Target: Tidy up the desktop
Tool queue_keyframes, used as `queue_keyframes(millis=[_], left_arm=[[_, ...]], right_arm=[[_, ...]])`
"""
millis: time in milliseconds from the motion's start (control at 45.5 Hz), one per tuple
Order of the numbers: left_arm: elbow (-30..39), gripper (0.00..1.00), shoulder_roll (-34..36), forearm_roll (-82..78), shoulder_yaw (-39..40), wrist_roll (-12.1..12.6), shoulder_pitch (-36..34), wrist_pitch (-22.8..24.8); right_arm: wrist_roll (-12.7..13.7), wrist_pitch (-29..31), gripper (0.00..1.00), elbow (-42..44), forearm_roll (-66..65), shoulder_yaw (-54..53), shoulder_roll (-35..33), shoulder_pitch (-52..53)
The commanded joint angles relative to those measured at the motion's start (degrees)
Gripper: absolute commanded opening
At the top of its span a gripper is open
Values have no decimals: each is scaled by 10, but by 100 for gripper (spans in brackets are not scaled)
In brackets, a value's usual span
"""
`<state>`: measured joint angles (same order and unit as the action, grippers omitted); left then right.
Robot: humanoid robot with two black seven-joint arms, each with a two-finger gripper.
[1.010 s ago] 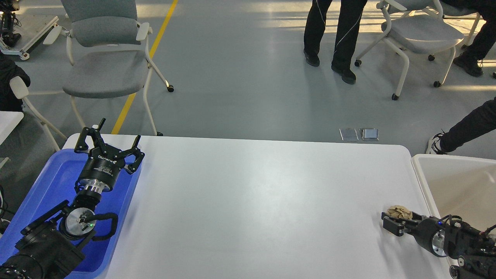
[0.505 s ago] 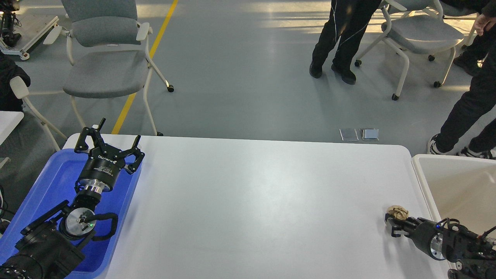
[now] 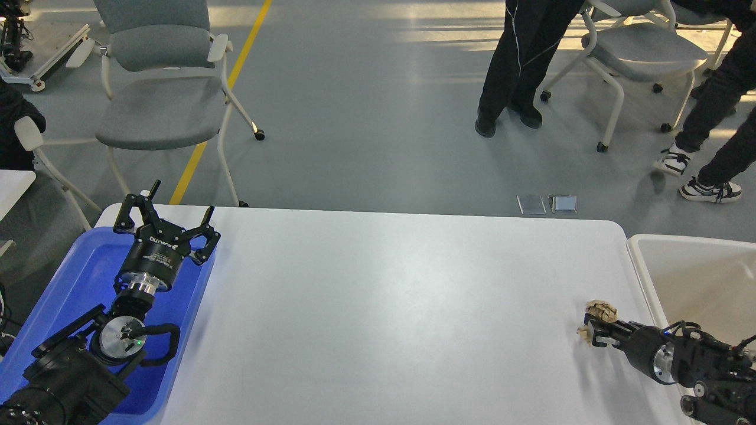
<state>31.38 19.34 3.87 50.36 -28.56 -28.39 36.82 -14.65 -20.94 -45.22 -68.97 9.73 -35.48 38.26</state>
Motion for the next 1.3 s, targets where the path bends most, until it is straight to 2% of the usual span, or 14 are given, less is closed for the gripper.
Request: queue_keyframes(millis=[0,373,637,812,1142,1273], left_arm=[[0,100,0,0,0,0,0,0],[0,100,0,0,0,0,0,0],[0,100,0,0,0,0,0,0],[0,100,0,0,0,0,0,0],[0,100,0,0,0,0,0,0],[0,100,0,0,0,0,0,0]], right_arm=[[4,19,0,-94,28,1,-77,61],[8,122,0,-271,25,1,-254,196],[16,241,0,-284,0,0,-320,313],[20,289,0,-287,-24,0,-338,371],[21,289,0,-304,-69,1,-347,370],[20,286,0,-304,-67,0,-369,365]])
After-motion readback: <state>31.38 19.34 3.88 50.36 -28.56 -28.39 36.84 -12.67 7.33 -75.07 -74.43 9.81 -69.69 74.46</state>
